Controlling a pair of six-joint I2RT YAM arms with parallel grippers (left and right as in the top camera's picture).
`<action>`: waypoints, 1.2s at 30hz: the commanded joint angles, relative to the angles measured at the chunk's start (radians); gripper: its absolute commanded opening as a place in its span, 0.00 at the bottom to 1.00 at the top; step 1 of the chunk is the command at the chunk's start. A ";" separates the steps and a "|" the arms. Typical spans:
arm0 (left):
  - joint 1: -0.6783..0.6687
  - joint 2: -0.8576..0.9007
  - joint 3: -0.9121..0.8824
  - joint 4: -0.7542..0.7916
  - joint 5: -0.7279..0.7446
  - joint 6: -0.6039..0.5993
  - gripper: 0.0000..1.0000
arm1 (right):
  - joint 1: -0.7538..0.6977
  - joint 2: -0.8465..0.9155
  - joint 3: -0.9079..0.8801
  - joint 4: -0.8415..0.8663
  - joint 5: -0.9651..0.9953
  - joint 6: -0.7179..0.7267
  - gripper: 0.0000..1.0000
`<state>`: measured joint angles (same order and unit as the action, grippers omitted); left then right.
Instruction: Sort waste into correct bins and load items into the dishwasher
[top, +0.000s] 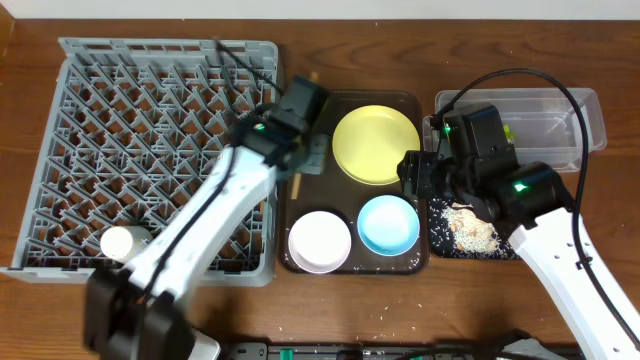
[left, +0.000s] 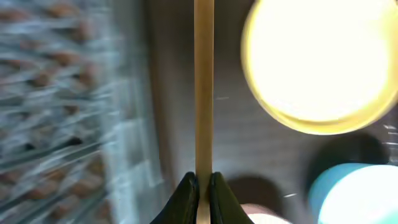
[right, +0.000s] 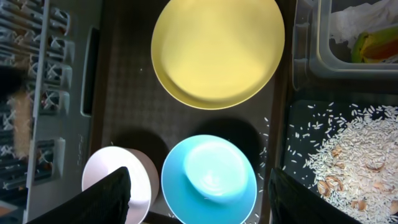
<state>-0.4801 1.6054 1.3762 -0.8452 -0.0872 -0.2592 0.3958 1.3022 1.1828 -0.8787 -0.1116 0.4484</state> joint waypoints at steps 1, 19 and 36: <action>0.047 -0.003 -0.003 -0.056 -0.197 -0.005 0.08 | -0.002 0.002 0.005 -0.001 0.010 -0.001 0.69; 0.141 -0.085 -0.008 -0.131 0.013 0.113 0.75 | -0.002 0.002 0.005 0.000 0.010 -0.001 0.70; -0.137 0.104 -0.068 0.045 0.438 0.052 0.71 | -0.079 0.002 0.005 -0.085 0.044 0.109 0.75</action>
<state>-0.5713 1.6062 1.3254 -0.8368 0.3325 -0.1909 0.3733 1.3022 1.1828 -0.9215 -0.1070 0.4973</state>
